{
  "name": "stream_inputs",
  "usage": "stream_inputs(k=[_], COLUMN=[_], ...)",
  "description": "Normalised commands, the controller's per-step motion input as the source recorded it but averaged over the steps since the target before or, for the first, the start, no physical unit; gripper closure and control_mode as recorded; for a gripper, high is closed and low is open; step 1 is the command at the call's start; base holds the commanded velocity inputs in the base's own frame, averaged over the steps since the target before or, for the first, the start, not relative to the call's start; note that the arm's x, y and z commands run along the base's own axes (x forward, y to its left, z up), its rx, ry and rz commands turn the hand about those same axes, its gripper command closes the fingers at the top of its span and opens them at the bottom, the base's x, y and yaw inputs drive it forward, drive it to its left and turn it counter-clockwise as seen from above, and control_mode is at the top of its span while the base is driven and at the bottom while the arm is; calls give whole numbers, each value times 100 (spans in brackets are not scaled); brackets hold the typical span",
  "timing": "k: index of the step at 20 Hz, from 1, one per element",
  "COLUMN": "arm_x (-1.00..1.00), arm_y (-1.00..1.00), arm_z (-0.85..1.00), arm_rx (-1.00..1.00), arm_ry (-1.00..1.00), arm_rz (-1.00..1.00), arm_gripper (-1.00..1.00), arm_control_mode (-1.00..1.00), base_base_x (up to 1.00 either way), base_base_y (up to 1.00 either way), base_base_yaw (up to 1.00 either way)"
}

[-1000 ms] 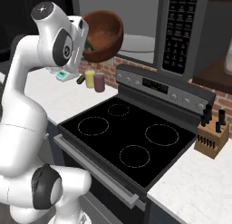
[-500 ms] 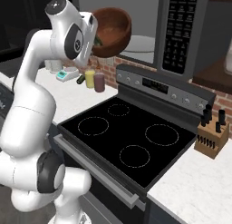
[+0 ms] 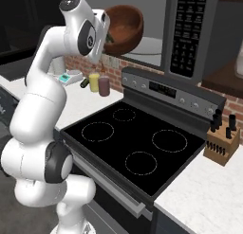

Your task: Pick the cucumber from the sink and place it in the bowl. Then pick the bowl and place it in the microwave. Then close the microwave door and press the start button.

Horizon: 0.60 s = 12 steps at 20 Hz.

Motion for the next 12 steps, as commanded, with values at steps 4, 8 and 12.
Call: stream_inputs(k=[4, 8, 12], arm_x=[49, 51, 52], arm_y=[-14, -13, -12], arm_z=[3, 0, 0], arm_rx=[0, 0, 0], arm_ry=[0, 0, 0], arm_rz=[-1, 0, 0], arm_gripper=[100, 100, 100], arm_control_mode=[-100, -100, -100], base_base_x=[0, 0, 0], base_base_y=[0, 0, 0], base_base_yaw=[0, 0, 0])
